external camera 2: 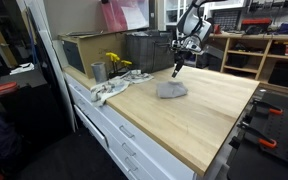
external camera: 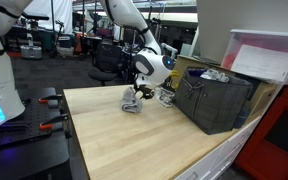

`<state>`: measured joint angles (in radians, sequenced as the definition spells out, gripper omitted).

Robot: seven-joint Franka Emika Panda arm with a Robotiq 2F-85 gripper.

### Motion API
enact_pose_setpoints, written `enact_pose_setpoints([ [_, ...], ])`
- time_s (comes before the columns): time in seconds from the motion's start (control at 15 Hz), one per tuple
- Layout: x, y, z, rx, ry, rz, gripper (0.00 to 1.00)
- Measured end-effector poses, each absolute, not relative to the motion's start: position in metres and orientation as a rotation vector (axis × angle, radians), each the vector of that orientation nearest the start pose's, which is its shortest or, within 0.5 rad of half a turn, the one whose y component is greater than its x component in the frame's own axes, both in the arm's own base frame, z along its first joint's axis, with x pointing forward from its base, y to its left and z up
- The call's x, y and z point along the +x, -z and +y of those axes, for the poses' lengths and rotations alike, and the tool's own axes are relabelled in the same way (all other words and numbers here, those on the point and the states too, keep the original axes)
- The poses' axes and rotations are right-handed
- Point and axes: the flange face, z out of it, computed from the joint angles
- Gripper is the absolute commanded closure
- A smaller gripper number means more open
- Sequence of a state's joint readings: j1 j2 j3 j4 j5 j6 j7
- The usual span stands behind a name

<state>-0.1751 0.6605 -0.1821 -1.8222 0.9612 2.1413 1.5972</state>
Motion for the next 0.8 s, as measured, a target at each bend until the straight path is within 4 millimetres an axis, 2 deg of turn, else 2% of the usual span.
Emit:
enact_pose_setpoints([
  [0.13,0.605,-0.18,-0.181,-0.77,-0.672,2.617,0.05],
  [0.2,0.609,-0.19,-0.18,-0.797,-0.612,2.616,0.01],
  [0.4,0.619,-0.222,-0.17,-0.919,-0.49,2.577,0.0],
  [0.6,0.617,-0.251,-0.143,-1.104,-0.466,2.457,0.0],
  [0.8,0.603,-0.259,-0.103,-1.288,-0.505,2.338,0.0],
])
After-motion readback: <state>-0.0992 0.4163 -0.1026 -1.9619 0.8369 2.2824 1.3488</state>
